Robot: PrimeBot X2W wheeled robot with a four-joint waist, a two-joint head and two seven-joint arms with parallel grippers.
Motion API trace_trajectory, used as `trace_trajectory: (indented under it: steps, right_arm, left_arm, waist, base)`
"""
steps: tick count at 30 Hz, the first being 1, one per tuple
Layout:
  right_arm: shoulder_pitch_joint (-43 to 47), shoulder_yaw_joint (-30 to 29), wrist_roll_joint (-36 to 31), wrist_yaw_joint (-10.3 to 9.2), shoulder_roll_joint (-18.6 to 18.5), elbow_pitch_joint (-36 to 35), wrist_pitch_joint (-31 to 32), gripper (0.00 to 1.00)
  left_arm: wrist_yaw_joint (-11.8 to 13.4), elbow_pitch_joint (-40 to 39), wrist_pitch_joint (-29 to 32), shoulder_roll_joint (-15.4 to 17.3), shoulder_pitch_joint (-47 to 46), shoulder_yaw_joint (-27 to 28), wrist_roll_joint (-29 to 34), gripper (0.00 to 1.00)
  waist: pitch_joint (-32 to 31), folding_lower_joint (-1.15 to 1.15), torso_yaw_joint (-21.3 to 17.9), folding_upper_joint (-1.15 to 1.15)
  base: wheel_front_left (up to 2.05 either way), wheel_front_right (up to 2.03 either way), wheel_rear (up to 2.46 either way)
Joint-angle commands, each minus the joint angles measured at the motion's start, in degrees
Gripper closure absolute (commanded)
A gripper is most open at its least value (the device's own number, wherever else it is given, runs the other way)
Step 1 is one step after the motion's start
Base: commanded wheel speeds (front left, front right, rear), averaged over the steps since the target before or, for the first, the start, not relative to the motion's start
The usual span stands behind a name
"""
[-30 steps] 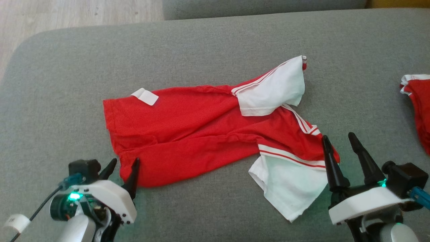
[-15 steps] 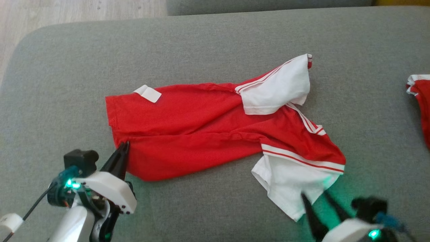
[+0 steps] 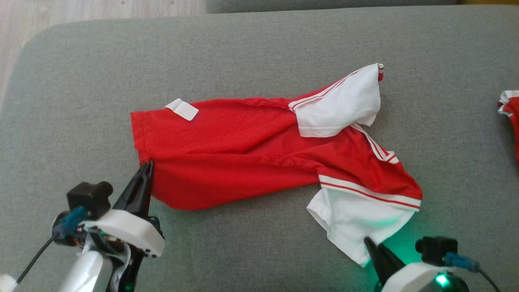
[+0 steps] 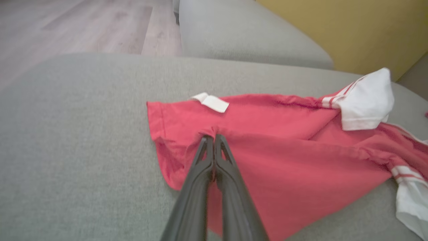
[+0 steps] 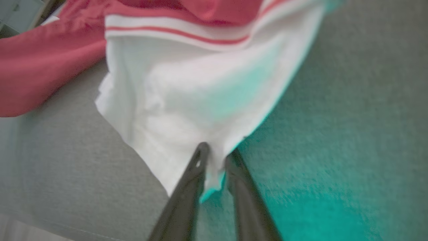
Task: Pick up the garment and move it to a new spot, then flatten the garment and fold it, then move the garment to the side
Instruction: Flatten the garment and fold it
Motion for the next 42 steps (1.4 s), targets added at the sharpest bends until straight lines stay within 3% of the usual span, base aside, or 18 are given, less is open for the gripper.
trace_trajectory:
  steps: [1,10,20,25,29,33,42]
  right_arm:
    - [-2.53,2.35,0.34,-0.03,-0.13,-1.99,-0.51,1.00]
    - [-8.68,-6.83,-5.48,-0.03,-2.04,-21.05,-4.09,1.00]
    - [-24.87,-16.38,-10.33,-0.03,-11.28,-42.31,1.35,1.00]
    - [-34.54,-20.49,-9.39,-0.03,-16.22,-47.54,4.91,1.00]
    - [-38.98,-21.36,-7.11,-0.03,-18.13,-46.66,6.95,1.00]
    - [-43.53,-21.06,-4.01,-0.03,-19.23,-40.14,8.00,1.00]
    - [-57.97,-13.72,0.27,-0.03,-17.85,-15.09,2.80,1.00]
  left_arm:
    - [0.52,-2.92,-1.32,1.80,-0.88,2.97,0.84,1.00]
    - [2.79,-16.03,-4.97,4.38,-0.62,5.50,3.79,1.00]
    - [3.17,-31.89,-4.72,8.48,-12.55,9.82,6.82,1.00]
    - [2.90,-36.54,-2.84,9.93,-20.73,11.17,7.39,1.00]
    - [2.06,-37.19,-1.79,10.18,-24.25,10.89,6.49,1.00]
    - [1.01,-34.07,-0.58,9.40,-27.64,9.70,4.35,1.00]
    - [-4.40,-7.11,-4.86,3.94,-40.11,6.58,-1.26,1.00]
  waist:
    - [-0.30,0.00,-0.11,0.00]
    - [-4.07,0.00,-0.40,0.00]
    - [-7.42,0.00,0.37,0.00]
    - [-8.05,0.00,0.62,0.00]
    - [-7.64,0.00,0.45,0.00]
    - [-6.06,0.00,0.33,0.00]
    - [-2.74,0.00,-0.23,0.00]
  base:
    - [0.00,0.00,0.00]
    - [0.00,0.00,0.00]
    - [0.00,0.00,0.00]
    - [0.00,0.00,0.00]
    - [0.00,0.00,0.00]
    - [0.00,0.00,0.00]
    - [0.00,0.00,0.00]
